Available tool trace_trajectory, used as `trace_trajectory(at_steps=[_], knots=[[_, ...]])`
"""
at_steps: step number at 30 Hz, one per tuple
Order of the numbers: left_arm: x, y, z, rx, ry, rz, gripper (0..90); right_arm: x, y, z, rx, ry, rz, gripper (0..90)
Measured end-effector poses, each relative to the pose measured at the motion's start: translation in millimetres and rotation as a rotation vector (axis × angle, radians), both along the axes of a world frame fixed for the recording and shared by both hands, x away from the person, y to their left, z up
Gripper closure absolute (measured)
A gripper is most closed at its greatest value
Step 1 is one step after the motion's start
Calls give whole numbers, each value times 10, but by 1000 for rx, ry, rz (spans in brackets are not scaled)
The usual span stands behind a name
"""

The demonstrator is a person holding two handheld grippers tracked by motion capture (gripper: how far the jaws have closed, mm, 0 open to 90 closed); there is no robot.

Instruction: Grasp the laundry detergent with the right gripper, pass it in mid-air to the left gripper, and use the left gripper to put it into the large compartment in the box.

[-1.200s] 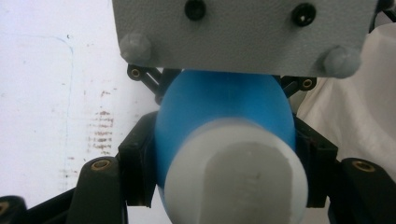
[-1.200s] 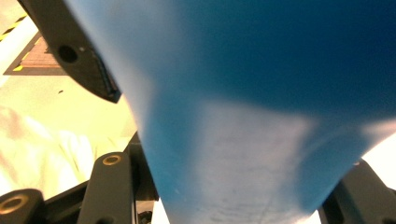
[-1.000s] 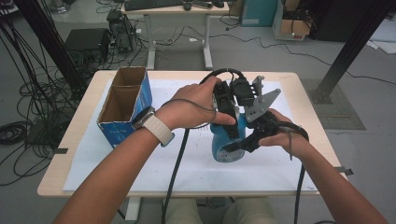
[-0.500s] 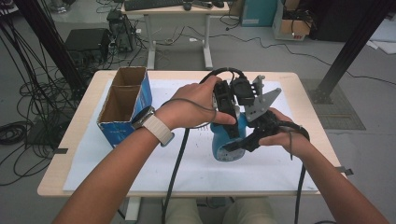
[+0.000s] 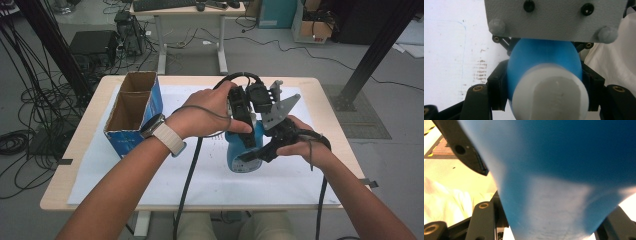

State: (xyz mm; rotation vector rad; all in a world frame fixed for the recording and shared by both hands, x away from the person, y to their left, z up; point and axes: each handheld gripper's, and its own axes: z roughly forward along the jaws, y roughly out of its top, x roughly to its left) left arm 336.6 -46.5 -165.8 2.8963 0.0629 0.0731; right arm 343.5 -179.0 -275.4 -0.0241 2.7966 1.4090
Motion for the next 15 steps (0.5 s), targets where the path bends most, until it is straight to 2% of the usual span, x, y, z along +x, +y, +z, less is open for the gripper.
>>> trace_trajectory(at_steps=[15], knots=[[-4,-1,3,0,-1,1,375,-2,-6,6,-2,-2,-1,429]])
